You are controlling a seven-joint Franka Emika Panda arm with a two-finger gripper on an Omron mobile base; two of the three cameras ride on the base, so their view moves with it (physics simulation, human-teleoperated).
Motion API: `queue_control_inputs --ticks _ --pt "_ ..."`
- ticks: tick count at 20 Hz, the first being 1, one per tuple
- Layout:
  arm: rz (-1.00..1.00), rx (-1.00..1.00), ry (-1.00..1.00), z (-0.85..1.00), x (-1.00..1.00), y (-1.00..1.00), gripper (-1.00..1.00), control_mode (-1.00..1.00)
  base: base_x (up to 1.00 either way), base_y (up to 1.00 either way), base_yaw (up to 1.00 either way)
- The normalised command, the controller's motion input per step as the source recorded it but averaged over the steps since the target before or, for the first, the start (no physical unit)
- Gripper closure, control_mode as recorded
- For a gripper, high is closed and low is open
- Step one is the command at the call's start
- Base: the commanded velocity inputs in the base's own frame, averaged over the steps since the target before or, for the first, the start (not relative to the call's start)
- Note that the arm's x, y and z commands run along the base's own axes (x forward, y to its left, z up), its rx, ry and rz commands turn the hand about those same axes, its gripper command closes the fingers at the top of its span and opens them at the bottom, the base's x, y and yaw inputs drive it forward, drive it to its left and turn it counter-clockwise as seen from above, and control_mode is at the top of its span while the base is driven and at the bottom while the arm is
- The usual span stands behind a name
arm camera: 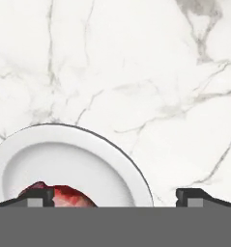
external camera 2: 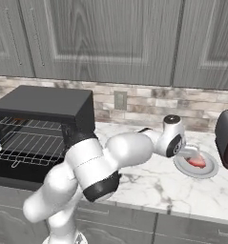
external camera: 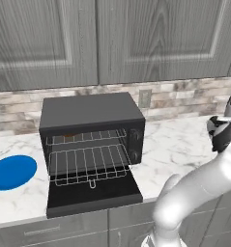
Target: Open the toaster oven door. Place the hotdog bun on the top rack in the toaster oven and place the steak on the bottom rack.
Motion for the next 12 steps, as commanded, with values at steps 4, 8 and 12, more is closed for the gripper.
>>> queue_control_inputs --ticks 4,8,12 --pt "0.0 -0.02 0.0 -0.02 0.4 -0.07 -1.0 -1.0 0.0 0.0 0.0" --pt "0.0 -0.02 0.0 -0.13 0.13 -0.22 -1.0 -1.0 0.0 0.0 0.0" --pt "0.0 0.0 0.0 -0.09 0.0 -0.54 -1.0 -1.0 0.0 0.0 0.0"
